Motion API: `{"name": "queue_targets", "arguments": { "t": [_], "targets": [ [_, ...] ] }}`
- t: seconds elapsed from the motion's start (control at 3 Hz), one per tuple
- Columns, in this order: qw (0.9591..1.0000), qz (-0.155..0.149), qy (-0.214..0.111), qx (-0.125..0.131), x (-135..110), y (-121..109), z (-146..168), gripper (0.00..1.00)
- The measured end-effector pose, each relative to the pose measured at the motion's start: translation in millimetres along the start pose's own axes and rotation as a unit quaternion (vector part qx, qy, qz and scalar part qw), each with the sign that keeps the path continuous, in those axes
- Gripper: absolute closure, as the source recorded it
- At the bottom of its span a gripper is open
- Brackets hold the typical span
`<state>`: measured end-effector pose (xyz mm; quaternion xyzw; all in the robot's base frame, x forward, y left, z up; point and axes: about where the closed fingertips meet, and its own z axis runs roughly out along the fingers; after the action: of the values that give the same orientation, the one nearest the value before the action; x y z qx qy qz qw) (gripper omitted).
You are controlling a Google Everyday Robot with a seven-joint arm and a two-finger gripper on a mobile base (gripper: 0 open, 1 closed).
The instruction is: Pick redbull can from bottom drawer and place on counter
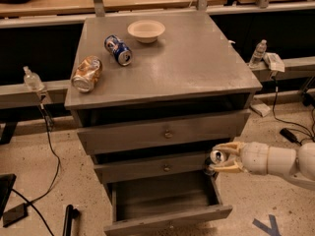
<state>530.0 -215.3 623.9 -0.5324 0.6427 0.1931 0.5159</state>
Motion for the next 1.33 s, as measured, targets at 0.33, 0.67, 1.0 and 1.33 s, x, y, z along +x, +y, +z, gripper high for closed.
{"name": "queue_targets", "arguments": {
  "t": [0.33,0.67,1.0,1.33],
  "targets": [
    [0.9992,-0.021,-0.034,0.008,-44,-24,-38,1.00],
    [0.9992,-0.021,-0.034,0.008,-44,-24,-38,1.00],
    [0.9996,-0.017,-0.023,-0.001,-60,-38,-45,1.00],
    [0.9994,-0.021,-0.028,-0.008,-110,-63,-68,1.00]
  ]
}}
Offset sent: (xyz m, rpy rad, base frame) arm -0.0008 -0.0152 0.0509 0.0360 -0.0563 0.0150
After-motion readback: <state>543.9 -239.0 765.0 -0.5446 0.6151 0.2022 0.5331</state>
